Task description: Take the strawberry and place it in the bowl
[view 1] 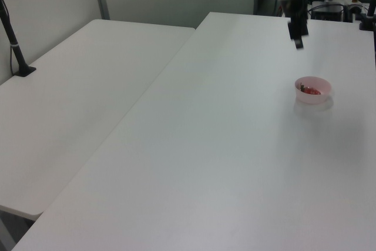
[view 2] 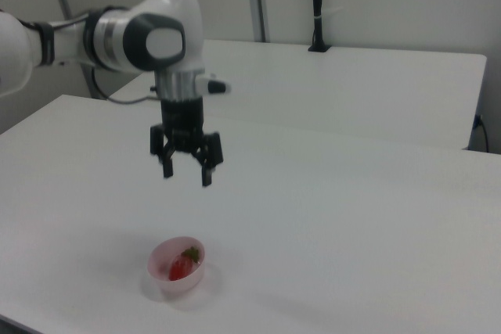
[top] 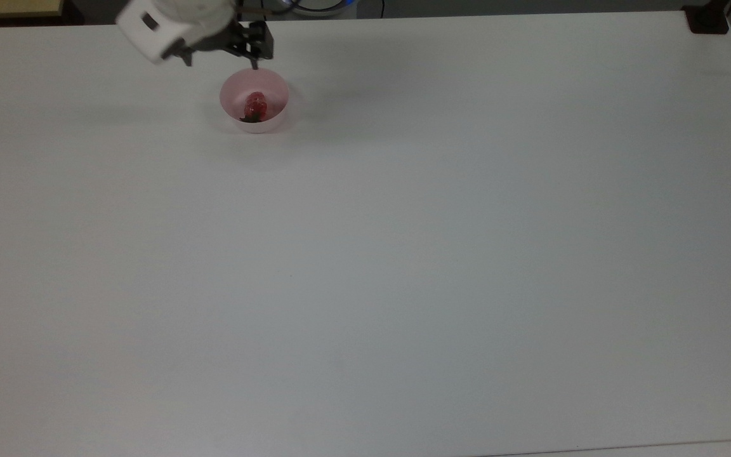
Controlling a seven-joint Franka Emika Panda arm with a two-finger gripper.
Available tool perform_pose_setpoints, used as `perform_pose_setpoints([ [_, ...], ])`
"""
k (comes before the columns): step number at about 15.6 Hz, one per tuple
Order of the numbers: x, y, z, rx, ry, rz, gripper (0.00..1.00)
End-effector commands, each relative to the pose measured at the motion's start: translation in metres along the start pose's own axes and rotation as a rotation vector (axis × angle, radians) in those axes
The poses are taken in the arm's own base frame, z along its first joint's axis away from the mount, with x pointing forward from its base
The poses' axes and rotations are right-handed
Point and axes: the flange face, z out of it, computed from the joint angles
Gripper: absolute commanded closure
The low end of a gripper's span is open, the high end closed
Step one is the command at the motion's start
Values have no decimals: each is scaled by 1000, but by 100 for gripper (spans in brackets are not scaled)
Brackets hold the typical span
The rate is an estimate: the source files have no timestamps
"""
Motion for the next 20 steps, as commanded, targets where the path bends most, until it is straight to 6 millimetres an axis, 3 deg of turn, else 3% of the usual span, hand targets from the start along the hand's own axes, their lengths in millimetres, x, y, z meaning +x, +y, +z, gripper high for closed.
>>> perform_pose_setpoints([
  [1, -7, 29, -70, 92, 146, 77, 0],
  [4, -8, 44, -100, 142, 263, 108, 0],
  [9, 6, 45, -115, 147, 409, 192, 0],
  [20, 10, 37, -117, 145, 427, 176, 0],
])
